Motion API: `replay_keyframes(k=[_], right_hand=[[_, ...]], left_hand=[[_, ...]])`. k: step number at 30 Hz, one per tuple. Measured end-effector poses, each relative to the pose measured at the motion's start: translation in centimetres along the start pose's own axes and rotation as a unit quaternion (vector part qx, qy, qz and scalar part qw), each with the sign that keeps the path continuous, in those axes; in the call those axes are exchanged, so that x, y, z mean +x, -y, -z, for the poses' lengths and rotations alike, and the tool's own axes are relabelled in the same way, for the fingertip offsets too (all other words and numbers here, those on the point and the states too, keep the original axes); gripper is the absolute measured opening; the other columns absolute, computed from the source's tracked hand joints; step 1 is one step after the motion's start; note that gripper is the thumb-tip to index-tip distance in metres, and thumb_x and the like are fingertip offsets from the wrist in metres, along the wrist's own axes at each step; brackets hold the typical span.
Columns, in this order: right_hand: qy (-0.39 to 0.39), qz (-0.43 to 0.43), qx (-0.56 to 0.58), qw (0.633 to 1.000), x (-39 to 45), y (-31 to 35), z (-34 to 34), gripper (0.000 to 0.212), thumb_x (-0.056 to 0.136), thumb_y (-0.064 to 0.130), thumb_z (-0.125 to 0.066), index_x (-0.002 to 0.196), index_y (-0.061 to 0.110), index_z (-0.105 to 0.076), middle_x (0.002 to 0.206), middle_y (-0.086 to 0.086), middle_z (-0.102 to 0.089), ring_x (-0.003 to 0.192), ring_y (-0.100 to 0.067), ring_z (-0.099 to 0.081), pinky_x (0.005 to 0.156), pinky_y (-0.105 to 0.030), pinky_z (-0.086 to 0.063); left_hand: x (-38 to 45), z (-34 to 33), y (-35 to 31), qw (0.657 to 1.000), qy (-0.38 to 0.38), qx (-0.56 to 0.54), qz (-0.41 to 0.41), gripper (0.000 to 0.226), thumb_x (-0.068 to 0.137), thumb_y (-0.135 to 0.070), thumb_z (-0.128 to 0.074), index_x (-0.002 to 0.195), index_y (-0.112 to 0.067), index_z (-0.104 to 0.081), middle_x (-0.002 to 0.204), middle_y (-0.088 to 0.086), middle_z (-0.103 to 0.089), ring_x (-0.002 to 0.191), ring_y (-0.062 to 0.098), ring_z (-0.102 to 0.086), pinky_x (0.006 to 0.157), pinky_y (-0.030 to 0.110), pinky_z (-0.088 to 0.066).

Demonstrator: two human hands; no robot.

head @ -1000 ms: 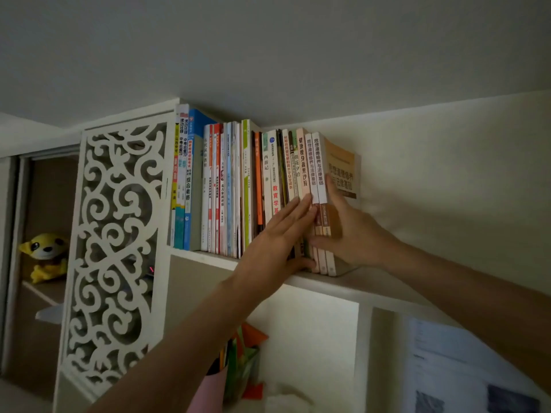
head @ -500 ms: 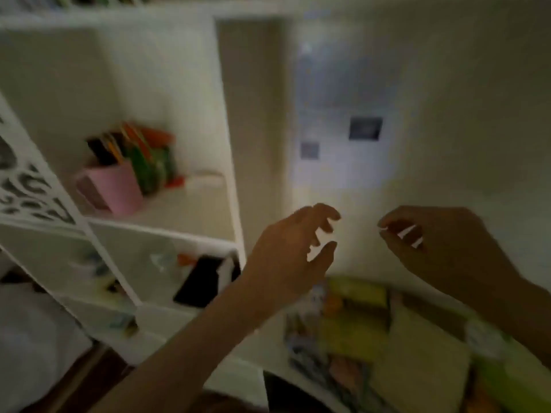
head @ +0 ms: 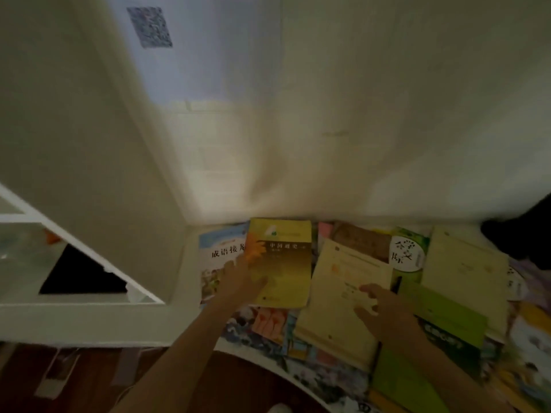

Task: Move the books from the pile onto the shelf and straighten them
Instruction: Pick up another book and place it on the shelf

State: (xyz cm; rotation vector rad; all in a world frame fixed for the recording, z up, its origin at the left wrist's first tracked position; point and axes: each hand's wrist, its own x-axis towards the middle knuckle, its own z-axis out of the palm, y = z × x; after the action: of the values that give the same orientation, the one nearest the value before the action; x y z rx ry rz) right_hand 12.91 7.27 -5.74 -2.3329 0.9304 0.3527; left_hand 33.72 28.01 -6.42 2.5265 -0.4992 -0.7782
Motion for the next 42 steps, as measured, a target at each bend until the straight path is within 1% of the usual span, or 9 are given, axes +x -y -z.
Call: replay_keyframes(k=[6, 12, 16, 21, 25, 31, 34, 37, 42], right_hand=[[-0.062, -0.092, -0.016, 0.994, 0.9, -0.3, -6.6, 0.106, 0.064, 0.084, -0.050, 0.149, 0.029, -0.021, 0.159, -0.007, -0.012, 0.145, -0.028, -0.018, 0.115, -0.043, -0.026], [-0.066, -0.128, -0.009, 0.990, 0.6, 0.5, -7.7, 0.104, 0.076, 0.068, -0.061, 0.151, 0.040, 0.005, 0.159, -0.017, 0.012, 0.148, -0.035, 0.002, 0.115, -0.048, -0.023], [-0.079, -0.143, -0.001, 0.987, 1.1, 0.7, -7.1, 0.106, 0.070, 0.069, -0.067, 0.149, 0.048, 0.001, 0.159, -0.015, 0.005, 0.146, -0.034, -0.005, 0.115, -0.047, -0.022], [-0.099, -0.127, -0.003, 0.987, 1.2, 0.4, -7.8, 0.104, 0.070, 0.067, -0.068, 0.149, 0.048, -0.002, 0.159, -0.015, 0.002, 0.147, -0.033, -0.004, 0.116, -0.048, -0.021], [-0.120, -0.129, 0.023, 0.984, 1.3, 0.2, -7.7, 0.108, 0.063, 0.068, -0.073, 0.148, 0.042, -0.012, 0.156, -0.015, -0.007, 0.144, -0.034, -0.011, 0.114, -0.048, -0.026], [-0.133, -0.145, -0.013, 0.980, 1.2, 1.0, -7.6, 0.108, 0.061, 0.069, -0.074, 0.148, 0.038, -0.018, 0.156, -0.018, -0.009, 0.142, -0.037, -0.013, 0.113, -0.047, -0.022], [-0.166, -0.128, 0.037, 0.977, 1.3, -0.5, -7.9, 0.078, 0.078, 0.042, -0.075, 0.145, 0.029, -0.037, 0.154, -0.021, -0.022, 0.139, -0.040, -0.026, 0.109, -0.049, -0.033], [-0.175, -0.110, 0.113, 0.972, 0.7, -3.4, -6.3, 0.042, 0.099, 0.012, -0.046, 0.141, 0.015, -0.046, 0.139, -0.016, -0.050, 0.121, -0.029, -0.052, 0.084, -0.025, -0.050], [-0.171, -0.102, 0.195, 0.960, -0.3, -4.6, -4.0, 0.047, 0.101, 0.048, -0.032, 0.135, 0.021, -0.050, 0.126, -0.007, -0.061, 0.116, -0.026, -0.058, 0.102, -0.050, -0.046]], left_hand=[[4.4, -2.2, 0.6, 0.999, -0.011, -0.053, 0.002, 0.068, 0.079, -0.023, -0.077, 0.135, -0.004, -0.043, 0.135, 0.023, -0.044, 0.125, 0.041, -0.044, 0.104, 0.052, -0.038], [6.8, -2.8, 2.9, 0.990, -0.022, -0.102, 0.099, 0.065, 0.070, -0.049, -0.072, 0.110, -0.001, -0.054, 0.104, 0.018, -0.064, 0.089, 0.032, -0.063, 0.079, 0.045, -0.056], [6.3, -2.8, 0.8, 0.993, 0.010, -0.062, 0.099, 0.052, 0.081, -0.044, -0.067, 0.123, -0.020, -0.049, 0.135, 0.021, -0.044, 0.120, 0.041, -0.047, 0.098, 0.048, -0.042], [7.4, -2.3, 1.5, 0.963, -0.019, -0.242, 0.118, 0.038, 0.081, -0.038, -0.069, 0.097, -0.004, -0.063, 0.090, 0.009, -0.060, 0.088, 0.026, -0.058, 0.077, 0.041, -0.051], [6.1, -0.8, 1.1, 0.969, 0.009, -0.242, 0.053, 0.057, 0.079, -0.060, -0.059, 0.103, -0.009, -0.058, 0.097, 0.006, -0.060, 0.092, 0.025, -0.059, 0.077, 0.035, -0.048], [1.3, 2.0, -2.7, 0.951, -0.086, -0.275, -0.114, 0.030, 0.094, -0.036, -0.054, 0.119, -0.021, -0.046, 0.092, 0.005, -0.062, 0.076, 0.016, -0.058, 0.066, 0.031, -0.048], [-0.4, 3.1, -4.8, 0.922, -0.017, -0.361, -0.141, 0.035, 0.086, -0.047, -0.058, 0.119, -0.036, -0.050, 0.105, -0.008, -0.063, 0.094, 0.009, -0.061, 0.081, 0.033, -0.051], [-1.9, 0.9, -6.6, 0.909, 0.093, -0.388, -0.117, 0.028, 0.086, -0.048, -0.057, 0.112, -0.045, -0.048, 0.107, -0.018, -0.056, 0.098, 0.005, -0.057, 0.079, 0.026, -0.050], [-2.8, -7.2, -5.9, 0.940, 0.124, -0.302, -0.099, 0.018, 0.093, -0.038, -0.055, 0.104, -0.042, -0.042, 0.098, -0.018, -0.053, 0.084, -0.003, -0.052, 0.072, 0.019, -0.046]])
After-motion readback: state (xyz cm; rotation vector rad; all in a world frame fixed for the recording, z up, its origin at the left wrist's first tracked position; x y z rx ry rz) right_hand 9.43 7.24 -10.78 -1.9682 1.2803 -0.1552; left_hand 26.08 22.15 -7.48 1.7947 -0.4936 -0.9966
